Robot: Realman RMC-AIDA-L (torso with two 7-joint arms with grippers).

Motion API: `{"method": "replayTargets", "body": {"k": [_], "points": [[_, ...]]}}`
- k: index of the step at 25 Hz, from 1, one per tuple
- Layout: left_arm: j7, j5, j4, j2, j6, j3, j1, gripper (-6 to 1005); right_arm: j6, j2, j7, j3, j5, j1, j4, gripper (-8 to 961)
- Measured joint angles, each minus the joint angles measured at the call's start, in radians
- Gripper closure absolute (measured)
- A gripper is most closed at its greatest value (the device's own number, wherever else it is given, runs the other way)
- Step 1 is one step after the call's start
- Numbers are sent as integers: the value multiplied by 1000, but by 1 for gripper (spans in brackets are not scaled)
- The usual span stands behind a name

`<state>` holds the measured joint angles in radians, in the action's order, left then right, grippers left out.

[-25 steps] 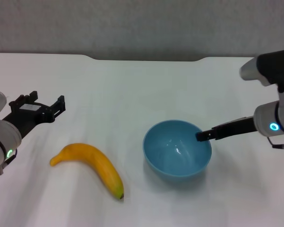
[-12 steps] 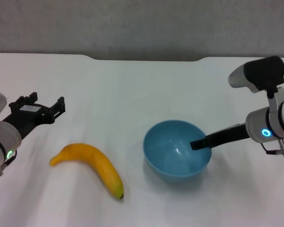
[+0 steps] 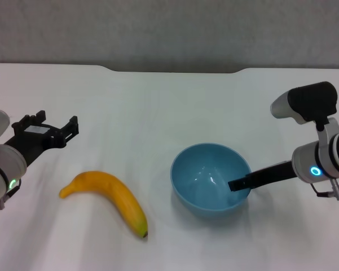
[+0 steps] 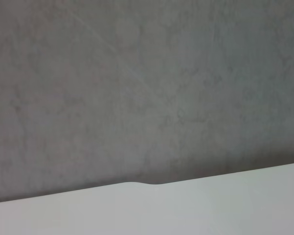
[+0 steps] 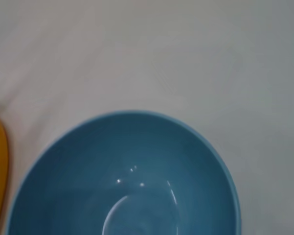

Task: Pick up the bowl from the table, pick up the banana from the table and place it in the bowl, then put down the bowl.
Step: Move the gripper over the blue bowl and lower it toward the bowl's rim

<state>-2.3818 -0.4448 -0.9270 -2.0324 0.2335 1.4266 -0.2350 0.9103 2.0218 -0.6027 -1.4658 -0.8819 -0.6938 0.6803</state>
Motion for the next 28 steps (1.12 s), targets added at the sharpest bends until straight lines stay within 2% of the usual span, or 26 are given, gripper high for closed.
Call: {"method": "replayTargets", "body": {"k": [9, 28], "points": [[1, 0, 2, -1, 4, 0, -3, 213, -54, -2, -37, -2, -69, 54, -4, 108], [2, 2, -1, -2, 6, 0, 2, 214, -115, -3, -47, -63, -140, 46, 14, 109]]}}
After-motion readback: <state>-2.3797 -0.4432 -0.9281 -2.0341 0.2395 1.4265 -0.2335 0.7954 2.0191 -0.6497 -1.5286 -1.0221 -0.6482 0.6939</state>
